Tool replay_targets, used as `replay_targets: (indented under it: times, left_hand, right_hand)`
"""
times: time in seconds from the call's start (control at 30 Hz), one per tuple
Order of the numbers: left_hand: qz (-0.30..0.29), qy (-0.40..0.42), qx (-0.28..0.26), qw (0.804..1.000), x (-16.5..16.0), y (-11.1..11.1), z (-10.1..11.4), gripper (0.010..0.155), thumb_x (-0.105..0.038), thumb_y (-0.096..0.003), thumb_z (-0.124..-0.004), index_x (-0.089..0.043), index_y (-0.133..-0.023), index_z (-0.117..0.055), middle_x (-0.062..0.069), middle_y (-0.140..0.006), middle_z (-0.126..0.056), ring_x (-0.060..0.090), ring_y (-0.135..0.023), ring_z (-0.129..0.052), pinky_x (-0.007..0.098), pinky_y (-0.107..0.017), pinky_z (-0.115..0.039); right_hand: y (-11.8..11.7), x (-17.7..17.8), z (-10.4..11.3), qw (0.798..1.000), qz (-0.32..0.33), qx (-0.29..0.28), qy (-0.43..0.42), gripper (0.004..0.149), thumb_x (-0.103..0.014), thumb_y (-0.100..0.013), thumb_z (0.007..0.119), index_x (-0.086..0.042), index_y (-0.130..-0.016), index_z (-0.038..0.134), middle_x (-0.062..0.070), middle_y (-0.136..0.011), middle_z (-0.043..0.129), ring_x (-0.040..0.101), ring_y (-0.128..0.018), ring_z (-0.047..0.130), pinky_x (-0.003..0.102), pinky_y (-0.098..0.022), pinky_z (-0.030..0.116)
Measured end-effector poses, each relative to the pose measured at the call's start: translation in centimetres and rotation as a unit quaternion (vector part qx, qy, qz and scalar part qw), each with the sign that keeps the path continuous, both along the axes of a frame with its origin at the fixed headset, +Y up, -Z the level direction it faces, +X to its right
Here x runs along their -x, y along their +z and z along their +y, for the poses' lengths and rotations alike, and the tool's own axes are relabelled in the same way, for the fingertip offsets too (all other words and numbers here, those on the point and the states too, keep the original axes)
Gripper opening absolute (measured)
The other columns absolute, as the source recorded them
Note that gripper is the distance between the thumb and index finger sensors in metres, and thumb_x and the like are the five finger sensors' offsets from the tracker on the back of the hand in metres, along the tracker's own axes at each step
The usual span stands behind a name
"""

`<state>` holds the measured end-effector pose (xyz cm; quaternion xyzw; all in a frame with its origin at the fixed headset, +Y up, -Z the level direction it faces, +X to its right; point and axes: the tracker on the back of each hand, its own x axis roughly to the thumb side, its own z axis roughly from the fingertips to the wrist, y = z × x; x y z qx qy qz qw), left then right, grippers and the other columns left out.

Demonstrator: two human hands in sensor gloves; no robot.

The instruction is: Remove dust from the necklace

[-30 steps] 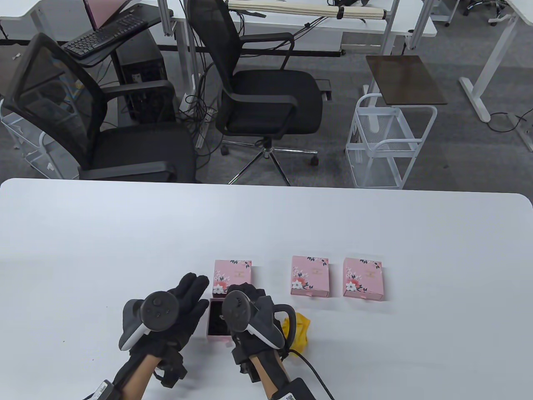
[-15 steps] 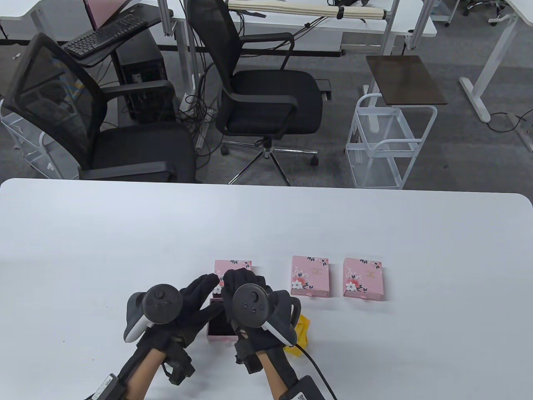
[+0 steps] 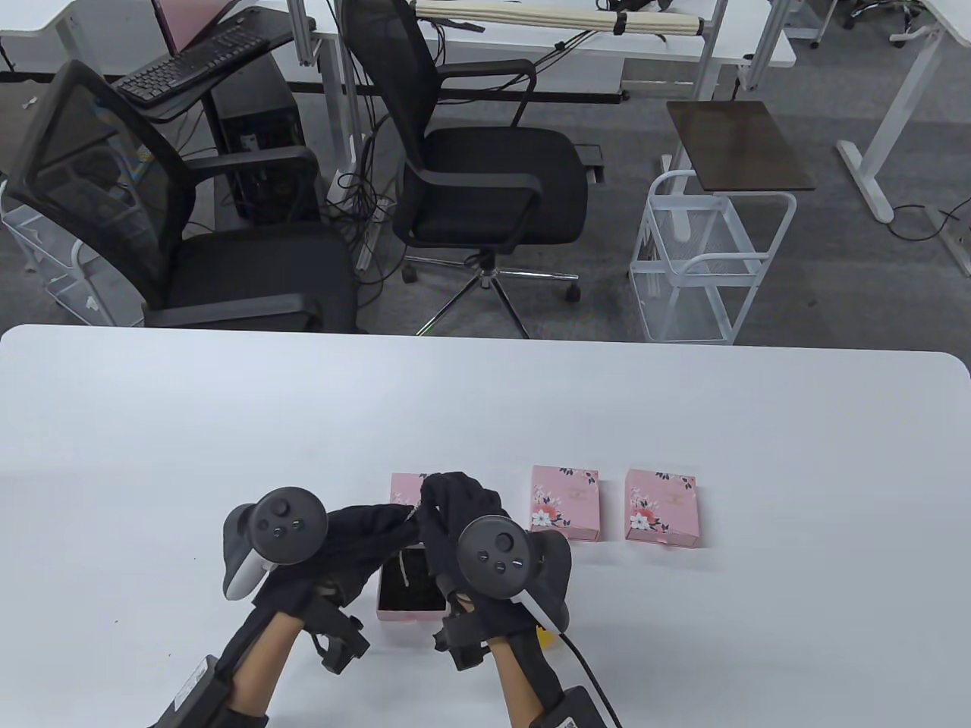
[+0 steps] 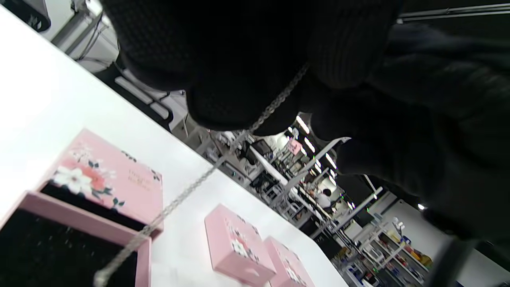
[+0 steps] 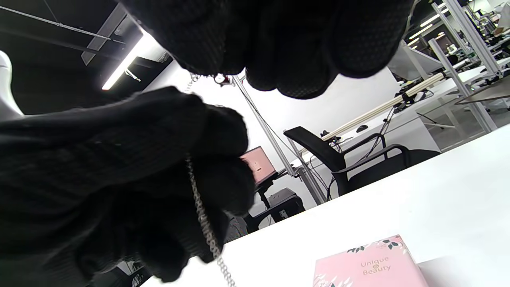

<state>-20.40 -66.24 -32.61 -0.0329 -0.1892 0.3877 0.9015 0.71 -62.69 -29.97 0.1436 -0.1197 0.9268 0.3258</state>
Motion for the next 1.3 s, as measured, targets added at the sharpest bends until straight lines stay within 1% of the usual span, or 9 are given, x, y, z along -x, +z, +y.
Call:
replay_targets:
  times: [0.13,0.3,0.5,0.63,0.8,0.9,1.1,1.2,1.3]
  left_hand:
    - [-0.035,0.059,0.047,0.997,0.3,-0.1,0.2,0.04,-0.045,-0.0566,-0.082,-0.023,-0.089,-0.092,0.001,-0.078,-0.105,0.019,-0.064,-0.102,0.04,-0.047,-0.088]
    - [-0.04,0.108,0.091,0.989,0.7,0.1,-0.2,0.04,-0.044,-0.058,-0.081,-0.021,-0.089,-0.091,0.002,-0.076,-0.105,0.02,-0.063,-0.101,0.041,-0.046,-0.087]
    - [-0.039,0.147,0.102,0.983,1.4,0.1,0.1,0.039,-0.044,-0.0586,-0.08,-0.022,-0.089,-0.09,0.001,-0.074,-0.105,0.019,-0.062,-0.101,0.04,-0.046,-0.087]
    - [-0.028,0.203,0.119,0.972,2.0,0.1,0.3,0.039,-0.044,-0.0593,-0.08,-0.021,-0.09,-0.09,0.001,-0.073,-0.105,0.019,-0.061,-0.101,0.04,-0.045,-0.087]
    - [0.011,0.207,0.119,0.971,2.2,0.0,0.0,0.039,-0.044,-0.0597,-0.08,-0.021,-0.09,-0.089,0.001,-0.073,-0.105,0.019,-0.061,-0.101,0.04,-0.045,-0.087]
    - [0.03,0.233,0.123,0.964,2.3,0.0,-0.2,0.039,-0.044,-0.0597,-0.08,-0.022,-0.091,-0.089,0.001,-0.073,-0.105,0.019,-0.061,-0.101,0.04,-0.045,-0.087]
    - [0.07,0.26,0.113,0.956,2.6,0.2,-0.4,0.04,-0.045,-0.0596,-0.08,-0.025,-0.093,-0.087,0.001,-0.082,-0.101,0.021,-0.069,-0.098,0.041,-0.05,-0.086]
    - [0.075,0.271,0.108,0.954,2.4,0.4,-0.3,0.04,-0.047,-0.0593,-0.08,-0.028,-0.094,-0.087,0.002,-0.092,-0.096,0.025,-0.078,-0.093,0.045,-0.056,-0.082]
    - [0.079,0.276,0.099,0.953,2.3,0.6,-0.1,0.04,-0.048,-0.0593,-0.079,-0.03,-0.094,-0.086,0.006,-0.103,-0.086,0.031,-0.087,-0.085,0.049,-0.062,-0.077]
  right_hand:
    - [-0.3,-0.1,-0.5,1.0,0.001,0.014,-0.004,0.041,-0.024,-0.065,0.075,-0.007,-0.102,0.069,0.028,-0.102,0.07,0.048,-0.081,0.08,0.055,-0.059,0.073]
    - [-0.6,-0.5,-0.8,0.999,0.012,0.033,-0.03,0.041,-0.024,-0.065,0.075,-0.007,-0.102,0.069,0.028,-0.102,0.07,0.048,-0.081,0.08,0.055,-0.059,0.073]
    - [-0.8,-0.6,-1.1,0.996,0.016,0.057,-0.063,0.041,-0.024,-0.066,0.076,-0.006,-0.102,0.068,0.028,-0.102,0.07,0.049,-0.081,0.08,0.055,-0.058,0.073]
    - [-1.1,-0.7,-1.5,0.997,0.001,0.058,-0.056,0.041,-0.025,-0.066,0.076,-0.006,-0.101,0.069,0.028,-0.102,0.071,0.049,-0.08,0.081,0.055,-0.058,0.073]
    - [-1.2,-0.6,-1.7,0.996,-0.001,0.071,-0.061,0.04,-0.024,-0.066,0.077,-0.007,-0.1,0.068,0.029,-0.101,0.071,0.049,-0.079,0.081,0.055,-0.058,0.073]
    - [-1.1,-0.8,-1.5,0.996,-0.018,0.065,-0.058,0.045,-0.025,-0.066,0.077,-0.006,-0.105,0.065,0.031,-0.102,0.069,0.049,-0.079,0.08,0.055,-0.058,0.073]
    - [0.2,-0.6,0.1,0.995,-0.005,0.022,-0.092,0.043,-0.029,-0.066,0.077,-0.008,-0.102,0.07,0.027,-0.097,0.076,0.046,-0.074,0.085,0.053,-0.056,0.075]
    - [0.8,0.2,0.8,0.995,0.028,0.028,-0.091,0.04,-0.031,-0.066,0.077,-0.008,-0.099,0.074,0.025,-0.093,0.081,0.045,-0.071,0.087,0.053,-0.055,0.076]
    - [1.2,1.0,1.0,0.995,0.051,0.046,-0.067,0.045,-0.033,-0.066,0.077,-0.006,-0.102,0.072,0.028,-0.097,0.078,0.048,-0.074,0.085,0.054,-0.056,0.075]
